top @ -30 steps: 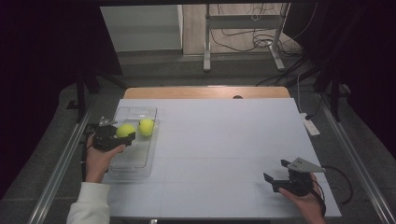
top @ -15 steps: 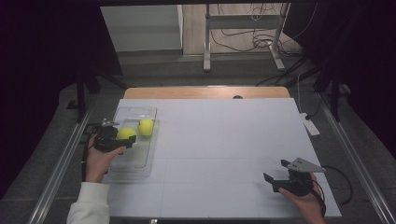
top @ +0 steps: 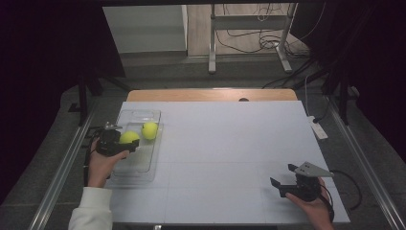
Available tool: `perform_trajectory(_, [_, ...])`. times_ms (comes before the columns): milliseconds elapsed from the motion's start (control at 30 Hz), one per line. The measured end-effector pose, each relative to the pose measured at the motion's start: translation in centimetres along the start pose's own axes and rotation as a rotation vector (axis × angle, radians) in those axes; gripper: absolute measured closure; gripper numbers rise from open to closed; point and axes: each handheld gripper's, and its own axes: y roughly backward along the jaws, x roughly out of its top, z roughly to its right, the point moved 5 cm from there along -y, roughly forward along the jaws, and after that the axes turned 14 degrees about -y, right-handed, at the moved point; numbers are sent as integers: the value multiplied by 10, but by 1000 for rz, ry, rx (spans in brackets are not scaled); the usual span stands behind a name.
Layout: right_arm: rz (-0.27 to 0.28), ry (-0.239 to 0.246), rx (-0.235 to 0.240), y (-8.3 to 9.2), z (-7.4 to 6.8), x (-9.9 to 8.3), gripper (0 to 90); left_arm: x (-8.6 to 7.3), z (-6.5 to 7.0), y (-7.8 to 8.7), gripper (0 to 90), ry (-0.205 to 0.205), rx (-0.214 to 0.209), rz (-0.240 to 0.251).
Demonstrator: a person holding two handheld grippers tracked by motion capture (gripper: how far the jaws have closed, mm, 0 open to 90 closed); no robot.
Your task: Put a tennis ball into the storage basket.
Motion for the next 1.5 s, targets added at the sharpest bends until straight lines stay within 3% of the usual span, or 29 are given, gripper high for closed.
perform_trajectory(100, [0,0,1,0,0,0,113,0,1,0,263,-6,0,6])
perform_trajectory(233, [0,1,1,0,0,0,113,6,0,8,184,10,9,64])
perform_trajectory(567, [3,-4,5,0,-1,0,113,9,1,16,154,17,-1,153])
perform_trajectory(700, [0,-3,4,1,0,0,113,9,4,18,159,18,-21,185])
perform_trajectory(1033, [11,-11,16,1,0,1,113,12,17,26,177,-26,-67,237])
perform_trajectory(1233, [10,-12,19,1,0,1,113,11,24,29,175,-9,-104,265])
perform_trajectory(1500, [14,-17,20,3,2,1,112,8,34,33,170,-16,-128,283])
